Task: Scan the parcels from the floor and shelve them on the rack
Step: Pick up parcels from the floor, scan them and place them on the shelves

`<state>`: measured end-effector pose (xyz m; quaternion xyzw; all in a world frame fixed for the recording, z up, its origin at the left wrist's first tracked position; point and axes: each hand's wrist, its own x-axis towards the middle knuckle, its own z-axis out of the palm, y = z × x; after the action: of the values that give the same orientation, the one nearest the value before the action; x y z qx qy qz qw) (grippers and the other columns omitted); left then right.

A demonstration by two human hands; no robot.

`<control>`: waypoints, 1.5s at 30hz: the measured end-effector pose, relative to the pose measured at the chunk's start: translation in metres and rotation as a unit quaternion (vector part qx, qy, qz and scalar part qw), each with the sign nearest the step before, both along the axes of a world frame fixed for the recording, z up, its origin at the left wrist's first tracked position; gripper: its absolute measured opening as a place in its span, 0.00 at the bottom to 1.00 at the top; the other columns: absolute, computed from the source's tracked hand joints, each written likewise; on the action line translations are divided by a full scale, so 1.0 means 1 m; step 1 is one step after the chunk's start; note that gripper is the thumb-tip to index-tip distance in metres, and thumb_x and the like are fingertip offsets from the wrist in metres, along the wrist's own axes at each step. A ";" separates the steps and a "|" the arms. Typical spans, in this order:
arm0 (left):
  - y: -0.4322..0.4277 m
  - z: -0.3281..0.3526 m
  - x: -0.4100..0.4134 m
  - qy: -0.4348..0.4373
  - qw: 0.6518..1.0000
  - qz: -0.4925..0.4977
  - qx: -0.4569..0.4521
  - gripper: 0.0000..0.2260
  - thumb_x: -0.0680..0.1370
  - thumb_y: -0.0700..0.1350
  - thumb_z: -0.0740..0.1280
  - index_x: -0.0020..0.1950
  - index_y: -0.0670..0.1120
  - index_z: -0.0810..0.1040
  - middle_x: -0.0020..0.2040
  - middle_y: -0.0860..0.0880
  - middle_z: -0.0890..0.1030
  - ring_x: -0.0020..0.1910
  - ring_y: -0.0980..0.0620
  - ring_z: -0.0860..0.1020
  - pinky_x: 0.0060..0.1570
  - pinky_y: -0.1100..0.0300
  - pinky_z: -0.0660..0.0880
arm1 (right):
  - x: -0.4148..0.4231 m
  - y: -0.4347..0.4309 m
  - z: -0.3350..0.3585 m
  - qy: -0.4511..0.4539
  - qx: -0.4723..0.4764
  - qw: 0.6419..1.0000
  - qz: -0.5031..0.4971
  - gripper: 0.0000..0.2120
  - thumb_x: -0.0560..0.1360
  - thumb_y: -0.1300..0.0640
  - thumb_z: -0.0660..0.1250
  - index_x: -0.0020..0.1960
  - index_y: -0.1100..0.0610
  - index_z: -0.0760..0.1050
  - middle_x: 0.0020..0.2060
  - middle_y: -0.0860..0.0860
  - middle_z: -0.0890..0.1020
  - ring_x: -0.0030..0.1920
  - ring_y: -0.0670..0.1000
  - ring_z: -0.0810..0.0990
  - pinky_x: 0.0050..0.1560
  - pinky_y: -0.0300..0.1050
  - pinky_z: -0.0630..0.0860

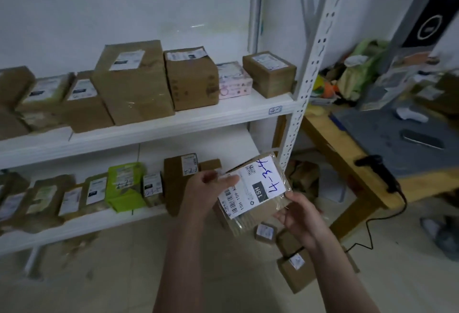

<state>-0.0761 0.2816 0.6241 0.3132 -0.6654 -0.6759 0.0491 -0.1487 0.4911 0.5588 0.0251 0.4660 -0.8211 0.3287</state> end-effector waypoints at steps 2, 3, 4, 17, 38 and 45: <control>0.026 0.004 -0.016 0.035 0.999 0.028 0.010 0.28 0.69 0.47 0.80 0.64 0.45 0.73 0.57 0.47 0.80 0.50 0.50 0.81 0.39 0.61 0.75 | -0.008 0.021 0.001 -0.024 -0.017 0.999 -0.019 0.44 0.41 0.50 0.86 0.54 0.63 0.79 0.47 0.60 0.85 0.40 0.55 0.85 0.41 0.46 0.84; 0.040 0.006 -0.024 0.053 0.997 0.045 0.019 0.31 0.68 0.47 0.80 0.67 0.47 0.70 0.60 0.47 0.78 0.54 0.49 0.80 0.41 0.60 0.74 | -0.013 0.033 0.002 -0.038 -0.028 0.998 -0.033 0.45 0.41 0.52 0.86 0.55 0.64 0.78 0.47 0.60 0.85 0.40 0.55 0.84 0.41 0.46 0.84; 0.054 0.008 -0.032 0.072 0.996 0.056 0.022 0.34 0.68 0.48 0.80 0.70 0.47 0.68 0.63 0.47 0.77 0.58 0.48 0.79 0.44 0.59 0.74 | -0.019 0.045 0.003 -0.046 -0.043 0.997 -0.045 0.46 0.41 0.53 0.86 0.56 0.64 0.77 0.48 0.61 0.84 0.41 0.56 0.84 0.41 0.47 0.84; 0.261 0.023 -0.126 0.073 0.990 -0.026 0.121 0.27 0.66 0.49 0.80 0.62 0.44 0.77 0.54 0.44 0.85 0.50 0.48 0.84 0.40 0.59 0.80 | -0.078 0.186 0.049 0.015 -0.042 0.998 -0.039 0.24 0.66 0.57 0.70 0.63 0.55 0.76 0.53 0.59 0.85 0.46 0.57 0.84 0.52 0.50 0.83; 0.293 -0.009 -0.250 0.015 0.984 -0.121 0.131 0.46 0.58 0.49 0.83 0.70 0.40 0.67 0.60 0.41 0.82 0.54 0.44 0.84 0.43 0.51 0.84 | -0.155 0.243 0.024 -0.019 -0.003 0.977 -0.214 0.18 0.68 0.55 0.70 0.57 0.58 0.79 0.50 0.57 0.86 0.46 0.53 0.86 0.56 0.48 0.81; 0.251 -0.033 -0.292 -0.030 0.972 -0.211 0.095 0.31 0.65 0.52 0.82 0.66 0.48 0.77 0.54 0.48 0.86 0.55 0.46 0.84 0.54 0.41 0.81 | -0.186 0.210 0.009 -0.044 0.017 0.974 -0.223 0.18 0.68 0.55 0.71 0.57 0.58 0.78 0.49 0.57 0.86 0.46 0.54 0.84 0.55 0.48 0.81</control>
<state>-0.3679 0.5331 0.5915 0.1892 -0.6506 -0.7211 -0.1448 -0.3351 0.7010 0.5683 0.1706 0.4478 -0.8636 0.1569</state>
